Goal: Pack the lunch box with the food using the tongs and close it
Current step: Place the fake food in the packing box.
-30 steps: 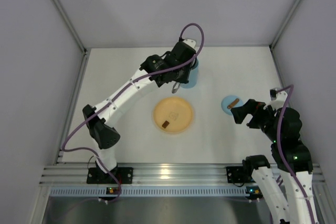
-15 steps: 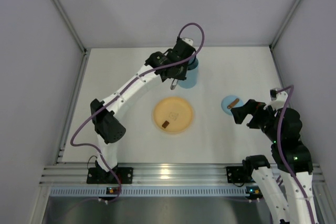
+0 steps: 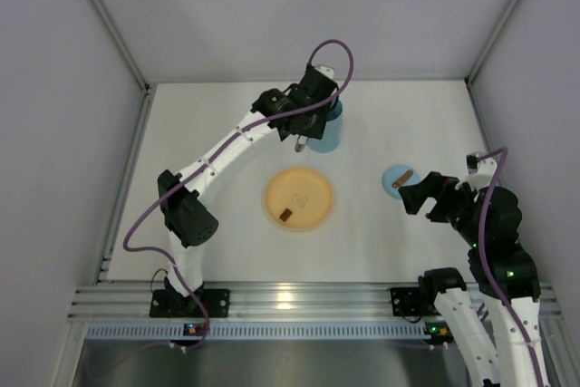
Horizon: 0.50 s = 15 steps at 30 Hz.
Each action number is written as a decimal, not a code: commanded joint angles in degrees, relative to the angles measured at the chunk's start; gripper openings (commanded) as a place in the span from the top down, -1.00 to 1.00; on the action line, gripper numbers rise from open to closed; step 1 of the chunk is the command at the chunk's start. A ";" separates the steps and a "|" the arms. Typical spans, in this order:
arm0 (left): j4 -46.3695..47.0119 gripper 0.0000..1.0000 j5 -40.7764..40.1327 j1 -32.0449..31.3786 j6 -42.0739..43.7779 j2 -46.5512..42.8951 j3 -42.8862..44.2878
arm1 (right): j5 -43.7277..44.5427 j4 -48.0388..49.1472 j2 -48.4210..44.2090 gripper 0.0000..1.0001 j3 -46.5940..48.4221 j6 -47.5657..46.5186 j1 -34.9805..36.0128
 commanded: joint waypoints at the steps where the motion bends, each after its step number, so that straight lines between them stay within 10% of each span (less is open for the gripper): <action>1: 2.37 0.04 0.17 0.17 0.83 -0.85 2.93 | -0.29 0.45 -0.50 -0.99 0.31 -0.31 -0.79; 15: -1.67 0.05 2.45 -0.10 1.01 -11.72 -1.00 | -0.55 0.72 -0.07 -0.99 0.57 -0.31 -0.79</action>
